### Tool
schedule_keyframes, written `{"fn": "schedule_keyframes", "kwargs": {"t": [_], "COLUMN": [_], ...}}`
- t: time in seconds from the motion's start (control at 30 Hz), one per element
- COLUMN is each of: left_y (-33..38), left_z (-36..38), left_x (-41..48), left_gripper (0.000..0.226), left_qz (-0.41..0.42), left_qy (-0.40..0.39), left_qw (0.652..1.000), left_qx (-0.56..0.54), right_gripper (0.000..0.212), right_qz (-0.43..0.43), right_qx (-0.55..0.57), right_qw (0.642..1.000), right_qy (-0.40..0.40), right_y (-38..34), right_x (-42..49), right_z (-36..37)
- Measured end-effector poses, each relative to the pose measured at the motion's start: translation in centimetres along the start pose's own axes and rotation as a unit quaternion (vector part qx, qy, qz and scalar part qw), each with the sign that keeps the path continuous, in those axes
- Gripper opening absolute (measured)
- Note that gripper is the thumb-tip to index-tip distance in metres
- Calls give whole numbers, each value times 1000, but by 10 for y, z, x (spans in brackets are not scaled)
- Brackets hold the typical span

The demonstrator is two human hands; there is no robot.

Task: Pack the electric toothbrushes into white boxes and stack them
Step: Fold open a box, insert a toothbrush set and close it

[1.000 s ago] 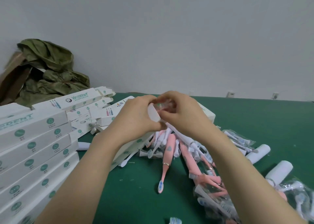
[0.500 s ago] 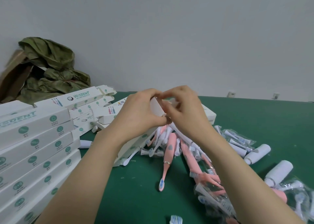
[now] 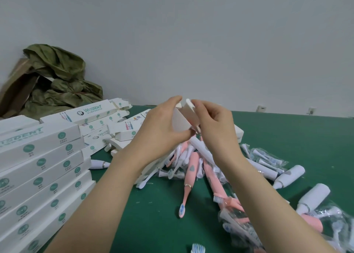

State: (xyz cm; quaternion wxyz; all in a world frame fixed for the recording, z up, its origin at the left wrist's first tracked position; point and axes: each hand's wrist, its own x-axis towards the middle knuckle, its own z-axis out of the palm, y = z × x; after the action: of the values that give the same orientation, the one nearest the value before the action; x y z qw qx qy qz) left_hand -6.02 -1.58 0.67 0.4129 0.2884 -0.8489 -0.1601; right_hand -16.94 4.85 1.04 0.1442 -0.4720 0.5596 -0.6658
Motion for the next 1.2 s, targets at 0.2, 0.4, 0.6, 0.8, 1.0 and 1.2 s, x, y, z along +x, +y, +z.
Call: {"fn": "schedule_keyframes", "kwargs": {"t": [0.2, 0.4, 0.6, 0.8, 1.0, 1.2], "left_y": [4, 12, 14, -1, -3, 3], "left_z": [14, 28, 30, 23, 24, 26], "left_x": [-1, -7, -8, -3, -2, -2], "left_gripper": [77, 17, 13, 89, 56, 49], "left_qz": [-43, -4, -28, -64, -67, -53], "left_qy": [64, 148, 207, 7, 86, 121], "left_qw": [995, 985, 973, 998, 994, 991], "left_qx": [-62, -85, -98, -28, 14, -1], "right_gripper": [29, 24, 21, 17, 15, 18], "right_qz": [-27, 18, 92, 100, 28, -55], "right_qx": [20, 90, 166, 137, 87, 20], "right_qw": [999, 996, 980, 986, 996, 996], "right_qy": [-21, -22, -61, -10, 15, 73], "right_y": [-1, -2, -4, -1, -2, 4], "right_x": [-2, -1, 2, 5, 1, -4], "right_z": [1, -2, -8, -10, -9, 1]}}
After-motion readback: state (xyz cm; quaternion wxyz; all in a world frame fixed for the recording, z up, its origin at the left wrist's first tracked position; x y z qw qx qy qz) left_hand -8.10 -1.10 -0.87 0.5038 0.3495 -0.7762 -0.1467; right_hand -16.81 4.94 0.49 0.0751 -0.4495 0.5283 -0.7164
